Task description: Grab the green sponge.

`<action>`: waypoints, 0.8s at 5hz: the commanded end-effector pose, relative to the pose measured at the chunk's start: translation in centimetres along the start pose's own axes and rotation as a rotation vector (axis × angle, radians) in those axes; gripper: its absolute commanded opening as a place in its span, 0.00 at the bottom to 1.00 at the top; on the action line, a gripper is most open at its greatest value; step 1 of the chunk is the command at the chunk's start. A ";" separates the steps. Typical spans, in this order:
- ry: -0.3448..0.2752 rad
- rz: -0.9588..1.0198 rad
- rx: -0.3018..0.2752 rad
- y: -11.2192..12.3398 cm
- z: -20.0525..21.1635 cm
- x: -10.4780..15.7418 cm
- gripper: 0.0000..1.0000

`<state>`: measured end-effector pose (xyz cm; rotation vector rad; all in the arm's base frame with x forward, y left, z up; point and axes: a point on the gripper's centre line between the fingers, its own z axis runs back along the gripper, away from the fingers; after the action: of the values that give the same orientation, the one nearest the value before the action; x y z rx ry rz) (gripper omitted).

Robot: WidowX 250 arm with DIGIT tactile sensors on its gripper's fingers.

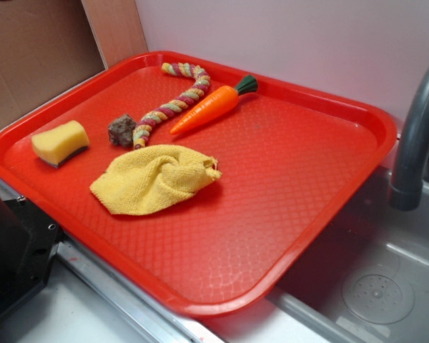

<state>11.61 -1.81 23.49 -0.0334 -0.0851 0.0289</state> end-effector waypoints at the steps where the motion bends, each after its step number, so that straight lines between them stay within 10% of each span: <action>1: 0.000 0.000 0.000 0.0 0.0 0.0 1.00; 4: -0.087 -0.018 0.097 6.2 -5.0 0.6 1.00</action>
<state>12.10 4.11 17.68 0.0603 -0.1595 0.0166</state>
